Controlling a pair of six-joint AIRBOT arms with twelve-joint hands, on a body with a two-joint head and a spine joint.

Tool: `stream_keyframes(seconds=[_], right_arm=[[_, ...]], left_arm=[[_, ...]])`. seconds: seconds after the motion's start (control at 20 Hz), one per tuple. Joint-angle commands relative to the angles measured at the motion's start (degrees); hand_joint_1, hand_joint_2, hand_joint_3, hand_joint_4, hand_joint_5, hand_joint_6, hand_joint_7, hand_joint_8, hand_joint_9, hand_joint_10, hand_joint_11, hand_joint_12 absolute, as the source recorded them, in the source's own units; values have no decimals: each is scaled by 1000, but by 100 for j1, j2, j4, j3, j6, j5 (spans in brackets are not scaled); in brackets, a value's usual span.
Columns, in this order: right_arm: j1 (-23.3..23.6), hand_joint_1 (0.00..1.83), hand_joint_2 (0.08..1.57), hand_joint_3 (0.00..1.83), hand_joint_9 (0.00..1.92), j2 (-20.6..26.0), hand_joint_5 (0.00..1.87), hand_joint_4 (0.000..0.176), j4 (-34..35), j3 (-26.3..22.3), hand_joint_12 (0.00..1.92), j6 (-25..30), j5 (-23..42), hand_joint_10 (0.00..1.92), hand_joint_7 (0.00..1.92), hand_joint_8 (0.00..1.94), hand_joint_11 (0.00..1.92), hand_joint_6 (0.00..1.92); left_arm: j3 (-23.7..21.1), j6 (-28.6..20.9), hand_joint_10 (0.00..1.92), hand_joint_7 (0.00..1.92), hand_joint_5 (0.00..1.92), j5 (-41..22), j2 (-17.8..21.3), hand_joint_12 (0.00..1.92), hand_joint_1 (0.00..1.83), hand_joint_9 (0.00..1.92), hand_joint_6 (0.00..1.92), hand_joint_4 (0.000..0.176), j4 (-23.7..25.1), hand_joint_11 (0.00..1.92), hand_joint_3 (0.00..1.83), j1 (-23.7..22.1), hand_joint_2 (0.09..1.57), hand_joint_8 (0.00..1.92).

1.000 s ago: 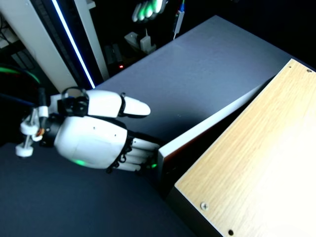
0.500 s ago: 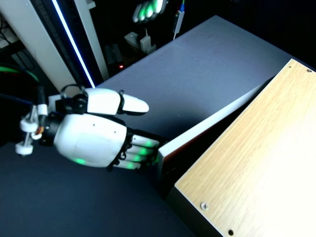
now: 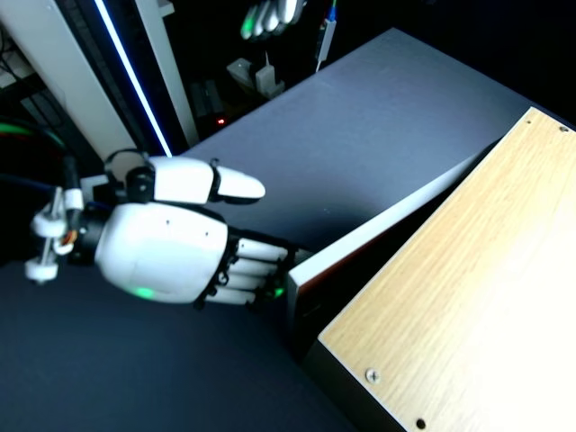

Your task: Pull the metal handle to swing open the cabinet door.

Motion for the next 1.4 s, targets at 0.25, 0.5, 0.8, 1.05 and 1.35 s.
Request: stream_keyframes(seconds=[0.25,0.5,0.8,1.05,1.35], right_arm=[[28,0,1571,110,92,47,88,0,19,245,361,-575,698,3,106,3,0,5],[28,0,1571,117,75,45,66,0,-214,368,334,-922,1066,0,87,0,0,0],[28,0,1571,118,75,82,63,0,-480,423,333,-1048,1262,2,90,2,0,0],[28,0,1571,115,76,48,59,0,-927,604,340,-1152,1562,0,89,0,0,1],[29,0,1571,119,73,110,58,0,-1031,766,333,-1710,2064,0,85,0,0,0]], left_arm=[[-22,37,1,326,326,-114,35,722,0,294,2,0,-556,0,115,-48,1571,2],[-22,37,2,337,335,-114,35,753,0,302,2,0,-556,0,110,-48,1571,2],[-22,37,0,335,331,-114,35,742,0,300,0,0,-556,0,109,-48,1571,0],[-22,37,4,339,336,-114,35,749,0,311,2,0,-556,0,101,-48,1571,2],[-22,37,1,339,331,-114,35,752,0,307,0,0,-556,0,117,-48,1571,1]])
